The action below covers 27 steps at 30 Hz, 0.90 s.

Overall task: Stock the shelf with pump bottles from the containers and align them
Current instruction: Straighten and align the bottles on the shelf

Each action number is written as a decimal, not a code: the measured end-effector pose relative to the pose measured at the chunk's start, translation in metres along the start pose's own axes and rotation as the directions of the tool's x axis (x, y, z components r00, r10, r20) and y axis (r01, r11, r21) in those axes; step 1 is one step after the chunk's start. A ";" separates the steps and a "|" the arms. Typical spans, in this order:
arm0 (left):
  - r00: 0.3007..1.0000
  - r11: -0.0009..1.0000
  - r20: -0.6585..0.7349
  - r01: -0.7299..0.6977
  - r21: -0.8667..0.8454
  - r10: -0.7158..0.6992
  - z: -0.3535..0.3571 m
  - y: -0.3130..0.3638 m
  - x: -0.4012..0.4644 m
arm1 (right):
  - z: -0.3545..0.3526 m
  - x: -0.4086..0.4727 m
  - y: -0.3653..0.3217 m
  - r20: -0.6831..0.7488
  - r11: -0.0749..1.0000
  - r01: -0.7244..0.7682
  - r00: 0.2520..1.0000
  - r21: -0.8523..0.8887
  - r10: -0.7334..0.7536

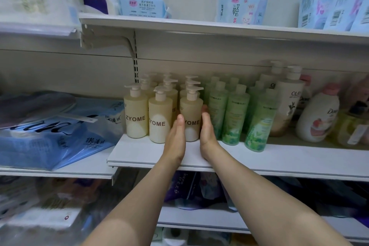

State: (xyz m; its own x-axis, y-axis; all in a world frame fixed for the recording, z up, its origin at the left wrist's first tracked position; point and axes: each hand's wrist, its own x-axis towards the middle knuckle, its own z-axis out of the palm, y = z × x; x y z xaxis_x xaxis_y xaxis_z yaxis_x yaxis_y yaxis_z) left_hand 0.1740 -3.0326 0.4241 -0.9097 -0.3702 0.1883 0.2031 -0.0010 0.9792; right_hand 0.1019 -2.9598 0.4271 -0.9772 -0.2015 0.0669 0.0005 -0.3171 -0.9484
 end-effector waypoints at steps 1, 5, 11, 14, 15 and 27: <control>1.000 1.000 -0.001 -0.005 0.003 0.005 0.000 0.000 0.000 | 0.000 0.001 0.000 0.006 1.000 -0.002 1.000 -0.001 0.002; 1.000 1.000 -0.025 0.002 0.011 -0.001 0.000 -0.001 0.000 | 0.003 0.005 -0.004 0.023 1.000 0.007 1.000 0.010 -0.007; 1.000 1.000 -0.028 0.004 0.023 -0.004 -0.002 -0.002 0.001 | 0.010 0.017 -0.013 0.045 0.996 0.005 0.999 0.084 -0.009; 1.000 1.000 -0.030 0.000 0.029 0.001 -0.001 -0.002 0.001 | 0.011 0.018 -0.012 0.050 0.994 0.004 0.999 0.113 -0.010; 1.000 1.000 -0.031 0.000 0.030 0.001 -0.001 -0.003 0.001 | 0.011 0.018 -0.012 0.048 0.993 0.005 0.999 0.118 -0.011; 0.999 0.999 -0.031 -0.027 0.032 0.028 0.000 -0.002 0.000 | 0.012 0.020 -0.009 0.035 0.998 0.026 0.999 0.050 -0.027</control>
State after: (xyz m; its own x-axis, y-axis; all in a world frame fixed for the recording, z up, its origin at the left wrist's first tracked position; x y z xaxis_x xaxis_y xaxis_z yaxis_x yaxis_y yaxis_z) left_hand 0.1738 -3.0329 0.4222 -0.8921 -0.3985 0.2131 0.2157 0.0390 0.9757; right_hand 0.0844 -2.9722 0.4408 -0.9689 -0.2247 0.1035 -0.0140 -0.3678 -0.9298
